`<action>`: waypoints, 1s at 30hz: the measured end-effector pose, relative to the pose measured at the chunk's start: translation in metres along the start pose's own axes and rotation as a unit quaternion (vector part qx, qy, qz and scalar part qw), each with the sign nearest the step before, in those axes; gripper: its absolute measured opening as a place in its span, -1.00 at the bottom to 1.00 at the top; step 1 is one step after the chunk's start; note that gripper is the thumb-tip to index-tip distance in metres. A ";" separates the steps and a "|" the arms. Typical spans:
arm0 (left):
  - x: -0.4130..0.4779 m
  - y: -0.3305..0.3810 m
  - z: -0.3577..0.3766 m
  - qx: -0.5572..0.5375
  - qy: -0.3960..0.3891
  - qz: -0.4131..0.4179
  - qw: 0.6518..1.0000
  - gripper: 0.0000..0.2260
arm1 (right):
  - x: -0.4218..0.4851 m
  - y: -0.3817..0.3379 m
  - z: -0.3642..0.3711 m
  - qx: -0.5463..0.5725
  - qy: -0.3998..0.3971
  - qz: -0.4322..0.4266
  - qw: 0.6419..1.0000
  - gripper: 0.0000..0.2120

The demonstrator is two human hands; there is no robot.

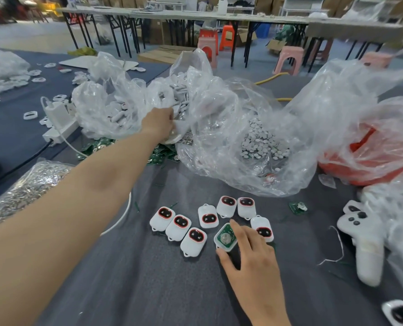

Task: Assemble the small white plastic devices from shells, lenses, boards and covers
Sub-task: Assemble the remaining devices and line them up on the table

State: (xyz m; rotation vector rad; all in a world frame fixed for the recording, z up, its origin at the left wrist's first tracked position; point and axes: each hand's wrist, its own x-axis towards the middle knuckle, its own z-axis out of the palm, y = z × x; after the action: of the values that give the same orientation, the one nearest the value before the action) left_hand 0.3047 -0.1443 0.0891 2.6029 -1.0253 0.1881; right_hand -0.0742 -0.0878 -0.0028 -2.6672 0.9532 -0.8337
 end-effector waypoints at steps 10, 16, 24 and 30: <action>-0.001 0.002 -0.032 -0.093 0.117 0.053 0.987 -0.72 | 0.000 0.001 0.001 0.002 -0.001 0.001 1.000 -0.55; -0.063 0.029 -0.066 -0.363 0.141 0.033 0.920 -0.83 | -0.001 -0.005 -0.006 0.047 -0.028 0.014 0.998 -0.54; -0.283 0.071 -0.042 -0.547 -0.267 0.034 0.793 -0.68 | -0.011 -0.012 -0.047 0.489 0.057 0.208 0.845 -0.68; -0.317 0.075 -0.036 -0.604 -0.250 -0.028 0.756 -0.95 | -0.011 -0.017 -0.065 0.602 -0.023 0.249 0.758 -0.70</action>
State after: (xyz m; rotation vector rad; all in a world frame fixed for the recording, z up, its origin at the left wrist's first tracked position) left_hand 0.0214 0.0196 0.0654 1.4359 -0.7657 -0.9331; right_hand -0.1090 -0.0668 0.0518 -1.2333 0.6625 -0.8108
